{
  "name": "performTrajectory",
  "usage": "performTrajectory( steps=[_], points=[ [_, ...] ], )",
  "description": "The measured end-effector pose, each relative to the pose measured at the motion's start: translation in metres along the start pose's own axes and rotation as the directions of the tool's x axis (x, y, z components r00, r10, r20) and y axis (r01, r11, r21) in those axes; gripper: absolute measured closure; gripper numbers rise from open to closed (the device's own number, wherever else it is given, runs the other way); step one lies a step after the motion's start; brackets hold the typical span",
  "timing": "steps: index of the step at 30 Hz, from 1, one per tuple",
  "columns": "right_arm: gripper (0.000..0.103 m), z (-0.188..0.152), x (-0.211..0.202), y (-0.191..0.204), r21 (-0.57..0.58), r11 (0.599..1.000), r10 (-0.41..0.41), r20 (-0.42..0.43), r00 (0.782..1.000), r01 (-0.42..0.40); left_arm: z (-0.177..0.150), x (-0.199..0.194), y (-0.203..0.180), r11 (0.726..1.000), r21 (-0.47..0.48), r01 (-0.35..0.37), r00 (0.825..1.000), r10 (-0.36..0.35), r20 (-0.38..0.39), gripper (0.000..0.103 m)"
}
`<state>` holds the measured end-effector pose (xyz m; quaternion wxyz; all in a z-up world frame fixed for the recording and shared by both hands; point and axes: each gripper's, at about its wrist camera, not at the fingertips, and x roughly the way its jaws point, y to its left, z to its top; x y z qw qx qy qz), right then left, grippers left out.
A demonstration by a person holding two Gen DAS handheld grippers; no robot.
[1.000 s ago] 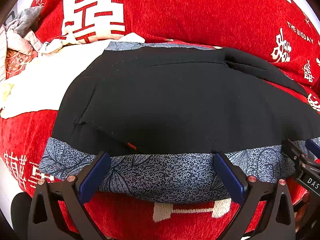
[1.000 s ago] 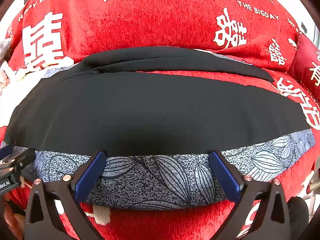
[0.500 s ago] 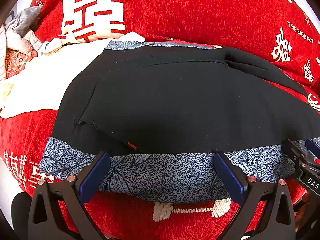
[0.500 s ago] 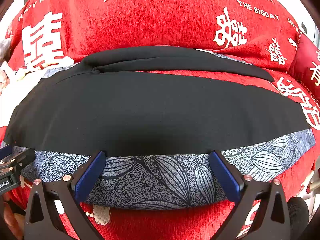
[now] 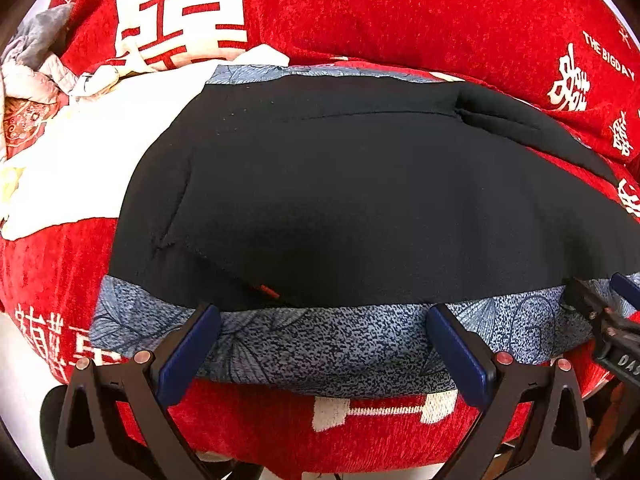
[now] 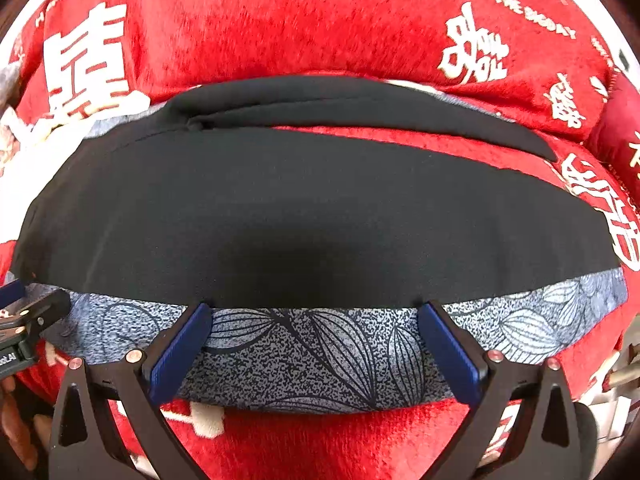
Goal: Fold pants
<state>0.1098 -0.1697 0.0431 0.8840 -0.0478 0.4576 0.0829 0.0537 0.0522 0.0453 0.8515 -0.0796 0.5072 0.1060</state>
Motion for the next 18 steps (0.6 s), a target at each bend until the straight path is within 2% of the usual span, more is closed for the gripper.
performTrajectory(
  steps=[4, 10, 18],
  points=[
    [0.0, 0.021, -0.014, 0.003, -0.015, 0.999, 0.029, 0.057, 0.998, -0.028, 0.011, -0.005, 0.004, 1.0, -0.004, 0.014, 1.0, -0.014, -0.01, 0.0],
    [0.0, 0.065, -0.017, 0.022, -0.129, 0.991, 0.05, 0.087, 0.995, -0.038, 0.046, -0.001, 0.011, 1.0, -0.017, 0.002, 1.0, -0.003, -0.028, 0.0],
    [0.0, 0.125, 0.002, 0.036, -0.186, 0.981, 0.078, 0.073, 0.994, -0.063, 0.104, 0.006, 0.011, 1.0, -0.011, 0.007, 0.999, -0.007, -0.035, 0.0]
  ],
)
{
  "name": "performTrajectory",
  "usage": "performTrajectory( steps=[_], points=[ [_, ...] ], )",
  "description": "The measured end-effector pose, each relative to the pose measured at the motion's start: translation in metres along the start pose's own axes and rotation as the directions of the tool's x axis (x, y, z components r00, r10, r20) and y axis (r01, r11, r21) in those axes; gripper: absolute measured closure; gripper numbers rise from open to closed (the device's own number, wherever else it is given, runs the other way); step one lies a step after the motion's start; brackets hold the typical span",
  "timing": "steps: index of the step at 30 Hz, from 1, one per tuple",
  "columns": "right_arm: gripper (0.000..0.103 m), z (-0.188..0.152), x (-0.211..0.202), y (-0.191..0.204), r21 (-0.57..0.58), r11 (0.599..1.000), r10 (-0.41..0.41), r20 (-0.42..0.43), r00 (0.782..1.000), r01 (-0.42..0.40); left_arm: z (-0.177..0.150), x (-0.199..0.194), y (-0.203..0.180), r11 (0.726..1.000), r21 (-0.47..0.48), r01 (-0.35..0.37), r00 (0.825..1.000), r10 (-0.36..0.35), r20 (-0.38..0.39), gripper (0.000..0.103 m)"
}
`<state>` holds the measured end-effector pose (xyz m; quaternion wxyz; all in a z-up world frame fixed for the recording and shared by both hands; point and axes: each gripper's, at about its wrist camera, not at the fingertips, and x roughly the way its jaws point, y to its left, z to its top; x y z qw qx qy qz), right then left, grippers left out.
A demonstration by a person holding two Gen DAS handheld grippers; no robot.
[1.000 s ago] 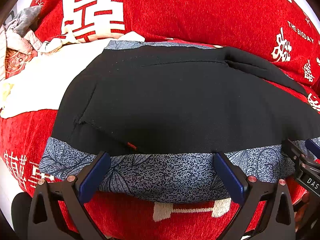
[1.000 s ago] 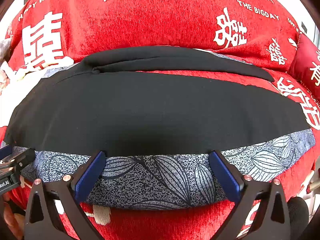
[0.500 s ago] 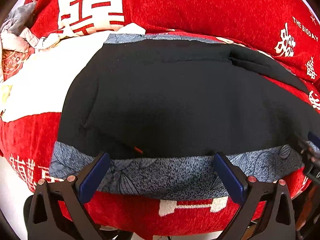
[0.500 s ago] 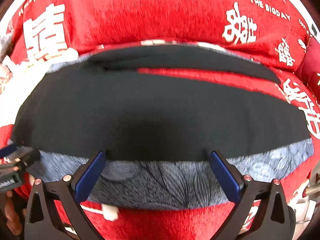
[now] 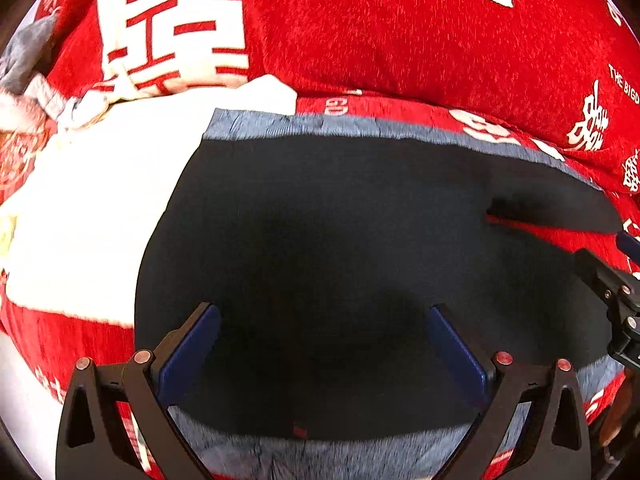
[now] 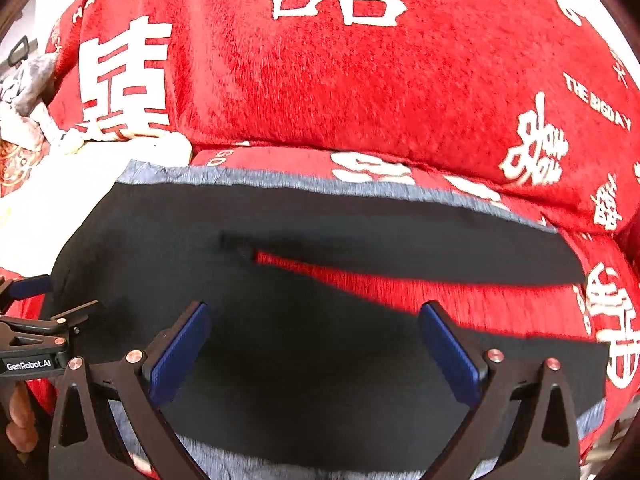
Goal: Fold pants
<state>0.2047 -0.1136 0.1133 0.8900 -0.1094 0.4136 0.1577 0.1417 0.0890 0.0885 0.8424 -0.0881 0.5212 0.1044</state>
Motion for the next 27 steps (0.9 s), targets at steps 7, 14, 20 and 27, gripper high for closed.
performTrajectory(
  steps=[7, 14, 20, 27],
  points=[
    [0.0, 0.043, 0.034, 0.001, -0.055, 0.998, 0.03, -0.032, 0.999, -0.032, 0.04, 0.024, -0.004, 1.0, 0.018, -0.009, 1.0, 0.01, -0.026, 0.0],
    [0.0, 0.071, 0.075, 0.014, -0.174, 0.982, 0.067, -0.076, 0.995, -0.079, 0.07, 0.055, -0.003, 1.0, 0.016, -0.018, 0.998, 0.019, -0.062, 0.0],
    [0.0, 0.094, 0.112, 0.02, -0.233, 0.958, 0.138, -0.128, 0.982, -0.166, 0.088, 0.076, -0.001, 1.0, 0.008, -0.018, 0.996, 0.018, -0.082, 0.0],
    [0.0, 0.107, 0.153, 0.026, -0.301, 0.918, 0.203, -0.207, 0.957, -0.26, 0.109, 0.095, -0.005, 1.0, 0.012, -0.015, 0.995, 0.016, -0.099, 0.0]
  ],
)
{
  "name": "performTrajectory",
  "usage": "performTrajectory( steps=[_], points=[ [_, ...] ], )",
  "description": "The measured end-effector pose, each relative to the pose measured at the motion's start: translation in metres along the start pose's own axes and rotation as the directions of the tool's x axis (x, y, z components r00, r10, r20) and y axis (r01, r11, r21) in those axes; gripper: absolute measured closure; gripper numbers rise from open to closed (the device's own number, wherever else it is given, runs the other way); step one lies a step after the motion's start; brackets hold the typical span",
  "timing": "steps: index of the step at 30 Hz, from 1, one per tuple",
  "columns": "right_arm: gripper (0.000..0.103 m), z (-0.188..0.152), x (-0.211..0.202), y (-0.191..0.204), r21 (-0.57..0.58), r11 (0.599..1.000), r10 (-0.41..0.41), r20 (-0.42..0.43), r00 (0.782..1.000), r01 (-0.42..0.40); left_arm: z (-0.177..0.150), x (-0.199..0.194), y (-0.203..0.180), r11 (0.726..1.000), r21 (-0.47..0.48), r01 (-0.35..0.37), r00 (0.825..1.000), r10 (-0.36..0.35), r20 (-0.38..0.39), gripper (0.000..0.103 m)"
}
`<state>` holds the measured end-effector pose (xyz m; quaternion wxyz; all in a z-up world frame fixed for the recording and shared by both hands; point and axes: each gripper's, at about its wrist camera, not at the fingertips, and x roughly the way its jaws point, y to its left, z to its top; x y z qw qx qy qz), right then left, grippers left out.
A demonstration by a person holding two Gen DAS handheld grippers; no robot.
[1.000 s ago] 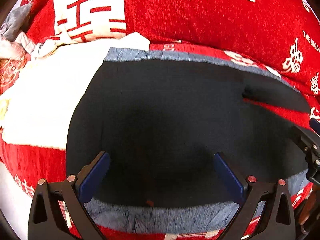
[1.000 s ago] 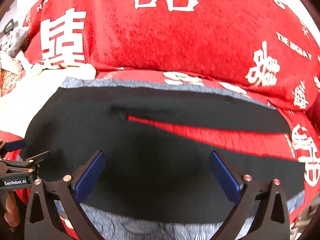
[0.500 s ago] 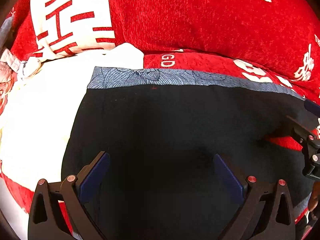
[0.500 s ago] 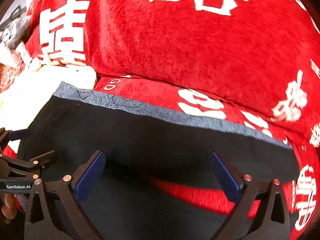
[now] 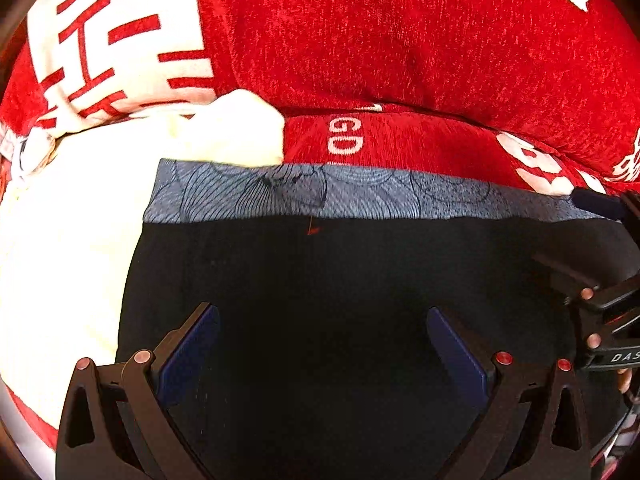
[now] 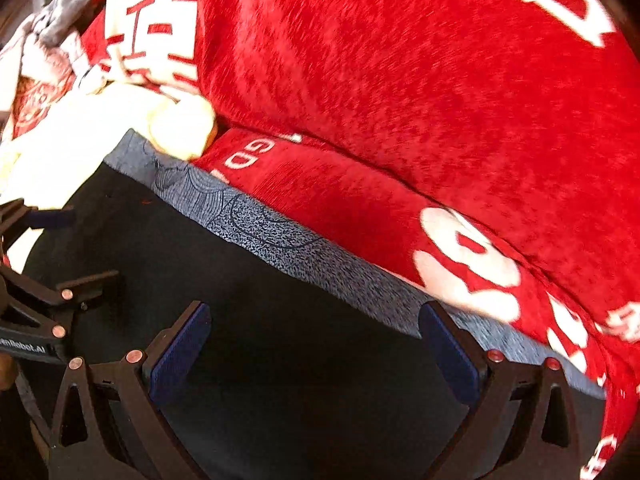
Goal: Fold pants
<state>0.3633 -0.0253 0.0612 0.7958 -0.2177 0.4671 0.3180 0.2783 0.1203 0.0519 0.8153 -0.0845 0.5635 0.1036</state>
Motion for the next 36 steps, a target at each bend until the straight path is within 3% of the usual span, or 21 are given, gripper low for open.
performTrajectory(
  steps=[6, 8, 13, 19, 29, 31, 33, 36],
  points=[
    [0.0, 0.014, 0.026, -0.003, -0.043, 0.993, 0.112, -0.047, 0.993, -0.114, 0.01, 0.014, -0.004, 1.0, -0.003, 0.006, 1.0, -0.006, -0.024, 0.0],
    [0.0, 0.018, 0.039, -0.002, -0.058, 0.987, 0.141, -0.101, 0.985, -0.147, 0.011, 0.018, -0.003, 1.0, -0.008, 0.009, 1.0, -0.01, -0.03, 0.0],
    [0.0, 0.024, 0.054, 0.003, -0.118, 0.98, 0.14, -0.176, 0.974, -0.162, 0.013, 0.025, -0.001, 1.0, 0.0, 0.001, 0.999, -0.001, -0.036, 0.0],
    [0.0, 0.038, 0.069, 0.004, -0.195, 0.952, 0.189, -0.231, 0.954, -0.236, 0.015, 0.029, -0.001, 1.0, -0.001, 0.003, 0.999, -0.003, -0.037, 0.0],
    [0.002, 0.049, 0.083, -0.004, -0.19, 0.94, 0.242, -0.215, 0.946, -0.283, 0.015, 0.028, 0.002, 1.0, -0.004, 0.008, 0.999, -0.008, -0.042, 0.0],
    [0.015, 0.046, 0.074, 0.001, -0.218, 0.924, 0.27, -0.212, 0.939, -0.315, 0.016, 0.028, 0.002, 1.0, -0.006, 0.008, 0.999, -0.008, -0.042, 0.0],
    [0.055, 0.044, 0.064, 0.007, -0.223, 0.909, 0.308, -0.217, 0.926, -0.354, 0.017, 0.028, 0.002, 1.0, -0.008, 0.009, 0.999, -0.009, -0.042, 0.0],
    [0.082, 0.038, 0.05, 0.021, -0.285, 0.907, 0.257, -0.21, 0.944, -0.31, 0.018, 0.026, 0.003, 1.0, -0.013, 0.012, 0.999, -0.013, -0.044, 0.0]
  ],
)
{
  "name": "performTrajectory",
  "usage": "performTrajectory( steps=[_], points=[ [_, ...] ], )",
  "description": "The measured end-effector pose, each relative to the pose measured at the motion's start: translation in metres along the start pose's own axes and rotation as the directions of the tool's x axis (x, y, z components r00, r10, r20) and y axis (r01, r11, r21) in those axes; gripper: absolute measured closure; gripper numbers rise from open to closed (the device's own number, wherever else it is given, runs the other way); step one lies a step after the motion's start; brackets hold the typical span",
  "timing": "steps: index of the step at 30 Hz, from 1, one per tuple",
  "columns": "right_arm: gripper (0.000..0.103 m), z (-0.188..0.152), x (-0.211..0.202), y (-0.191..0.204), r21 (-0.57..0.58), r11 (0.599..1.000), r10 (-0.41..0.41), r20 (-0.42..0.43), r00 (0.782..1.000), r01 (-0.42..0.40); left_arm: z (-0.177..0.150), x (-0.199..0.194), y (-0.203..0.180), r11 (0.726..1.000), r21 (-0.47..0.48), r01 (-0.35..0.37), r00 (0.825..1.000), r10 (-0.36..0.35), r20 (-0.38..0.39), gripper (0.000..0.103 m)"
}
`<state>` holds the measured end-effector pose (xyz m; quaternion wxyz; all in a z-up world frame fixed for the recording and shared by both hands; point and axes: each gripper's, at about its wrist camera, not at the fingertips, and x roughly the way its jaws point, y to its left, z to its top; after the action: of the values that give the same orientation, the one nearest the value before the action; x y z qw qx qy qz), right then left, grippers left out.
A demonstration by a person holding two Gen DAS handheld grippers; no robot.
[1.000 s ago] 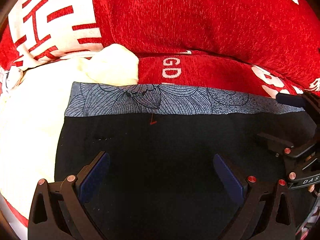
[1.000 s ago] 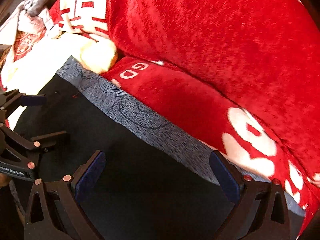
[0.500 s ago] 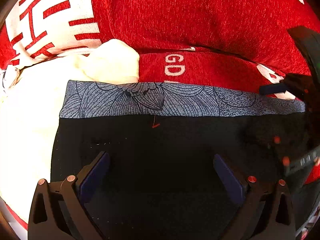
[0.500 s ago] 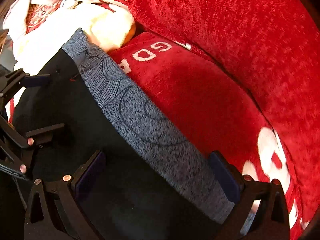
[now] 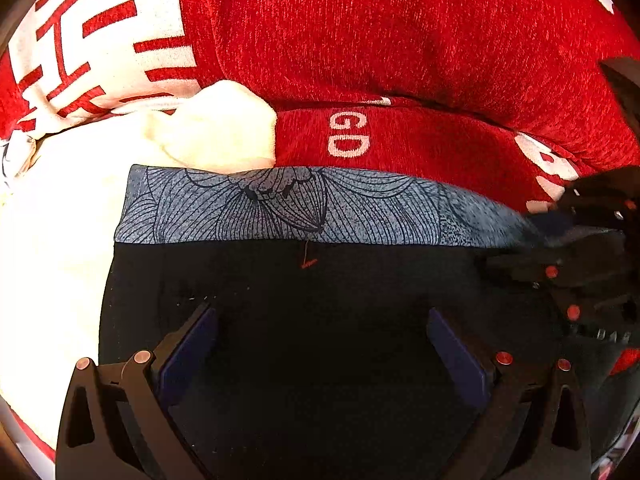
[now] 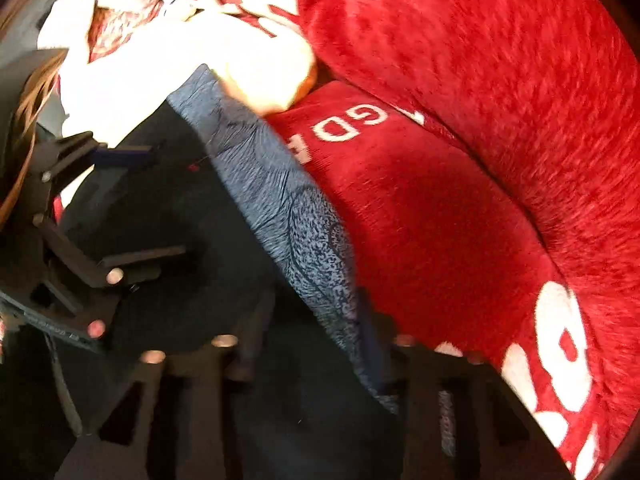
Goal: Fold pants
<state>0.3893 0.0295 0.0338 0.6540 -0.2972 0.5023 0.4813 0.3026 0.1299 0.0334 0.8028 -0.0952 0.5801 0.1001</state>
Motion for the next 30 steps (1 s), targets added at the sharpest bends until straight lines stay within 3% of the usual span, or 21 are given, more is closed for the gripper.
performTrajectory(
  steps=[6, 9, 12, 16, 20, 23, 24, 27, 30],
  points=[
    [0.089, -0.016, -0.024, 0.033, -0.042, 0.99, -0.131, 0.114, 0.985, 0.137, 0.009, -0.008, 0.006, 0.997, -0.045, 0.057, 0.998, -0.057, -0.007, 0.0],
    [0.089, -0.026, -0.037, 0.051, -0.048, 0.975, -0.205, 0.174, 0.963, 0.216, 0.021, -0.014, 0.016, 0.981, -0.135, 0.137, 0.99, -0.14, -0.009, 0.0],
    [0.089, -0.037, -0.041, 0.079, -0.091, 0.938, -0.31, 0.214, 0.926, 0.335, 0.041, -0.013, 0.029, 0.95, -0.242, 0.199, 0.976, -0.213, -0.033, 0.0],
    [0.089, -0.041, -0.027, 0.101, -0.125, 0.893, -0.397, 0.232, 0.888, 0.432, 0.06, 0.013, 0.034, 0.93, -0.325, 0.173, 0.961, -0.231, -0.152, 0.0],
    [0.089, -0.044, -0.022, 0.115, -0.133, 0.863, -0.446, 0.254, 0.858, 0.488, 0.065, 0.029, 0.033, 0.936, -0.335, 0.106, 0.961, -0.183, -0.206, 0.002],
    [0.089, -0.043, -0.022, 0.115, -0.122, 0.858, -0.459, 0.258, 0.851, 0.499, 0.066, 0.027, 0.031, 0.957, -0.291, -0.011, 0.973, -0.056, -0.222, 0.038],
    [0.089, -0.043, -0.024, 0.114, -0.117, 0.858, -0.46, 0.259, 0.85, 0.5, 0.065, 0.02, 0.032, 0.959, -0.284, 0.001, 0.977, -0.061, -0.203, 0.058],
    [0.089, -0.046, -0.031, 0.115, -0.099, 0.861, -0.46, 0.27, 0.846, 0.499, 0.058, -0.002, 0.042, 0.954, -0.299, 0.027, 0.984, -0.079, -0.162, 0.08],
    [0.089, -0.053, -0.042, 0.124, -0.082, 0.86, -0.465, 0.282, 0.839, 0.504, 0.04, -0.025, 0.056, 0.938, -0.338, 0.082, 0.984, -0.129, -0.121, 0.085]
  ],
)
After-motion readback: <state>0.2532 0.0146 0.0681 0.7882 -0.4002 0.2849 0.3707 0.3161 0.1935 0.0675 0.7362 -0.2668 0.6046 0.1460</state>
